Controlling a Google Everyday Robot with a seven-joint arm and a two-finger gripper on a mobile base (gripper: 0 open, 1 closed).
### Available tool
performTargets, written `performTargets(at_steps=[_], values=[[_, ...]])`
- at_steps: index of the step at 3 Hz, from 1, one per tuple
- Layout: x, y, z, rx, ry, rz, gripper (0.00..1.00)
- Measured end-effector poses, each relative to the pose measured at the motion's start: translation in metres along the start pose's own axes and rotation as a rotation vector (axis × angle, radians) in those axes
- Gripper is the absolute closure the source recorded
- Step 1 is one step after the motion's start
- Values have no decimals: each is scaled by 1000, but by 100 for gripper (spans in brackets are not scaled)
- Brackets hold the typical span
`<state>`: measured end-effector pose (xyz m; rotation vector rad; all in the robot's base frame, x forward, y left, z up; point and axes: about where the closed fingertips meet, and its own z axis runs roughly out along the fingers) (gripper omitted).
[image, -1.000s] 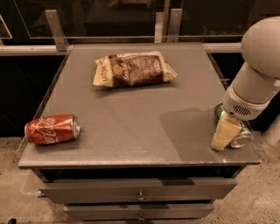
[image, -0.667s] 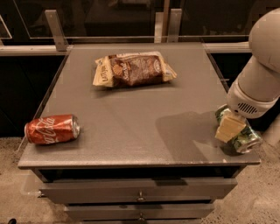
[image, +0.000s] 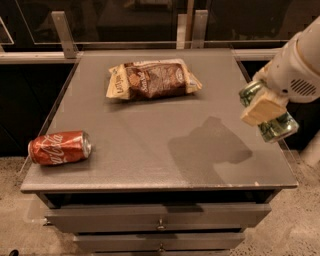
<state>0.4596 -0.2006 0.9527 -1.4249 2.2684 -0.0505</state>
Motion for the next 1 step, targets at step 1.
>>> performTargets(at_steps=[1], values=[[-8,4,-3,-9,-26,0,100]])
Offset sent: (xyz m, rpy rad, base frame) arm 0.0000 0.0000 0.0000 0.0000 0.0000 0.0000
